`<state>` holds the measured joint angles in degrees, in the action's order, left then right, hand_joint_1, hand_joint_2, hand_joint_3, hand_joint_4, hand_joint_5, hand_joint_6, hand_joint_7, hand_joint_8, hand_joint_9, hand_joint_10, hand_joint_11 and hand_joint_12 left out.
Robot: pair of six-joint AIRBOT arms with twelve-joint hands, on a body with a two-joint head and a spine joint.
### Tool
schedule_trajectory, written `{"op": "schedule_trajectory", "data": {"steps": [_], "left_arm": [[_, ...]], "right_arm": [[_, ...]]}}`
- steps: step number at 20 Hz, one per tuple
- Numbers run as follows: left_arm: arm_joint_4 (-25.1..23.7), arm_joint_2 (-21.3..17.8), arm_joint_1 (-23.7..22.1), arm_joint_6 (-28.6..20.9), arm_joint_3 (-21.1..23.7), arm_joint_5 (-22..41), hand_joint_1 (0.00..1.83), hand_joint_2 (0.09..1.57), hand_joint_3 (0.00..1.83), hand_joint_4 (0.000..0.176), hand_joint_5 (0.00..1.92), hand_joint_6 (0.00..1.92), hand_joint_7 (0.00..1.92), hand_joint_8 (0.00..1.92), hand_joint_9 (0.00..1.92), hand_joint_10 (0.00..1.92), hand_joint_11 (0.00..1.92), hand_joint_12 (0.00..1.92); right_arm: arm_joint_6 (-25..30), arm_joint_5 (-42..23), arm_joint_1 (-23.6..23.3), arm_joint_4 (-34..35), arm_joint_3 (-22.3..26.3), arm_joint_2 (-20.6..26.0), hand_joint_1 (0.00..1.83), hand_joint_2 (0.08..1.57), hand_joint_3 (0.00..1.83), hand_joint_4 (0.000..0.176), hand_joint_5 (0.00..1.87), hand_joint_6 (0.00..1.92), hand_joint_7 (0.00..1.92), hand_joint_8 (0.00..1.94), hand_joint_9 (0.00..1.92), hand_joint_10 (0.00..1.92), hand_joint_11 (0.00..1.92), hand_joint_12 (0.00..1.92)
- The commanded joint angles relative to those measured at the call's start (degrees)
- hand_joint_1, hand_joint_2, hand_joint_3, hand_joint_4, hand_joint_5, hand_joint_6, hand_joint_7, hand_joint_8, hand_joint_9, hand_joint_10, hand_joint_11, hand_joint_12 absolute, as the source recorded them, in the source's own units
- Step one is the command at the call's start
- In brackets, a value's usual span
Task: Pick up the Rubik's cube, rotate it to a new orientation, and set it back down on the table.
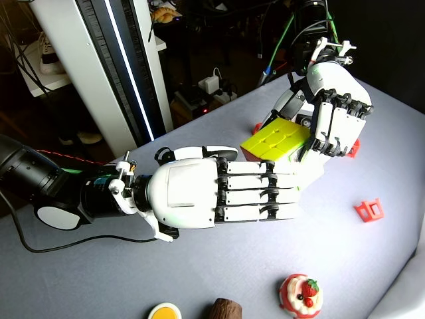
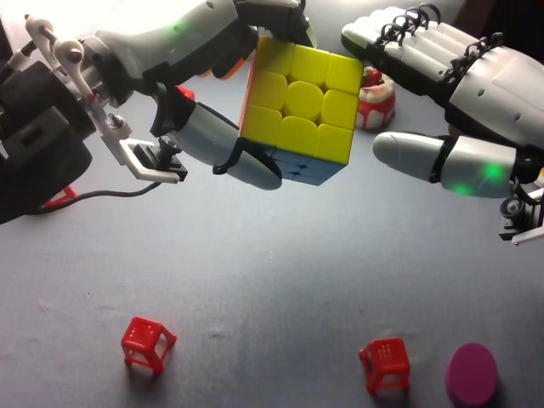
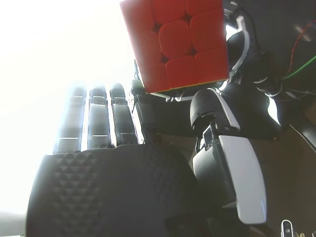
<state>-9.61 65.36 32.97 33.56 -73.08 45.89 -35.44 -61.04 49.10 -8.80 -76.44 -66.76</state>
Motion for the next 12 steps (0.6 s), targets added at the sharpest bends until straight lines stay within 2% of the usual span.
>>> {"op": "schedule_trajectory", "data": {"steps": [1, 3, 4, 6, 7, 8, 9, 10, 11, 12], "left_arm": [[2.0, -0.1, -0.9, -0.6, 0.1, 9.2, 1.18, 0.67, 1.29, 0.027, 0.82, 1.79, 0.91, 1.80, 1.03, 1.92, 1.15, 1.92], [2.2, -0.1, -0.9, -0.5, 0.0, 9.1, 1.17, 0.67, 1.29, 0.030, 0.83, 1.78, 0.90, 1.81, 1.04, 1.92, 1.18, 1.92], [2.3, -0.1, -0.9, -0.5, 0.0, 9.1, 1.17, 0.67, 1.33, 0.037, 0.83, 1.83, 0.90, 1.86, 1.07, 1.92, 1.21, 1.92], [2.4, -0.1, -0.9, -0.4, 0.0, 9.3, 1.17, 0.67, 1.29, 0.020, 0.82, 1.78, 0.89, 1.85, 1.07, 1.92, 1.19, 1.92], [2.4, -0.1, -0.9, -0.4, 0.0, 9.4, 1.17, 0.67, 1.29, 0.027, 0.83, 1.77, 0.89, 1.83, 1.06, 1.92, 1.20, 1.92], [2.5, -0.1, -0.9, -0.4, 0.0, 9.5, 1.20, 0.65, 1.27, 0.000, 0.85, 1.66, 0.92, 1.83, 1.11, 1.92, 1.23, 1.92], [2.6, -0.1, -0.9, -0.4, 0.0, 9.6, 1.20, 0.65, 1.27, 0.000, 0.85, 1.66, 0.92, 1.83, 1.11, 1.92, 1.23, 1.92], [2.6, -0.1, -0.9, -0.4, 0.0, 9.7, 1.20, 0.65, 1.27, 0.000, 0.85, 1.63, 0.93, 1.83, 1.12, 1.92, 1.24, 1.92], [2.6, -0.1, -0.9, -0.4, 0.0, 9.7, 1.20, 0.65, 1.27, 0.000, 0.85, 1.63, 0.93, 1.83, 1.12, 1.92, 1.24, 1.92], [2.6, -0.1, -0.9, -0.3, 0.0, 9.8, 1.22, 0.61, 1.32, 0.000, 0.88, 1.63, 0.96, 1.82, 1.14, 1.92, 1.25, 1.92]], "right_arm": [[0.3, -7.3, -0.9, 1.3, 0.3, -0.2, 0.00, 1.36, 0.00, 0.000, 0.01, 0.01, 0.03, 0.01, 0.02, 0.01, 0.00, 0.00], [0.3, -7.4, -0.9, 0.9, 0.5, -0.2, 0.00, 1.36, 0.00, 0.000, 0.00, 0.00, 0.03, 0.01, 0.02, 0.01, 0.00, 0.00], [0.3, -7.5, -0.9, 0.8, 0.6, -0.1, 0.00, 1.36, 0.00, 0.000, 0.01, 0.00, 0.03, 0.01, 0.02, 0.01, 0.00, 0.00], [0.3, -7.6, -0.9, 0.5, 0.9, -0.1, 0.00, 1.36, 0.00, 0.000, 0.12, 0.05, 0.08, 0.03, 0.07, 0.03, 0.04, 0.02], [0.3, -7.7, -0.9, 0.3, 1.1, -0.1, 0.00, 1.37, 0.00, 0.000, 0.06, 0.02, 0.08, 0.01, 0.07, 0.08, 0.01, 0.27], [0.3, -7.7, -0.9, 0.0, 1.3, -0.1, 0.03, 1.37, 0.00, 0.000, 0.08, 0.03, 0.10, 0.01, 0.12, 0.17, 0.00, 0.79], [0.3, -7.7, -0.9, -0.2, 1.4, -0.1, 0.03, 1.37, 0.00, 0.000, 0.08, 0.03, 0.10, 0.01, 0.12, 0.17, 0.00, 0.79], [0.3, -7.7, -0.9, -0.3, 1.7, 0.0, 0.03, 1.36, 0.00, 0.000, 0.08, 0.04, 0.11, 0.01, 0.03, 0.45, 0.00, 1.07], [0.3, -7.7, -0.9, -0.4, 1.9, 0.5, 0.03, 1.36, 0.00, 0.000, 0.08, 0.04, 0.11, 0.01, 0.03, 0.45, 0.00, 1.07], [0.3, -7.9, -0.9, -0.5, 2.1, 0.8, 0.01, 1.37, 0.00, 0.000, 0.02, 0.01, 0.07, 0.01, 0.00, 0.60, 0.00, 1.11]]}}
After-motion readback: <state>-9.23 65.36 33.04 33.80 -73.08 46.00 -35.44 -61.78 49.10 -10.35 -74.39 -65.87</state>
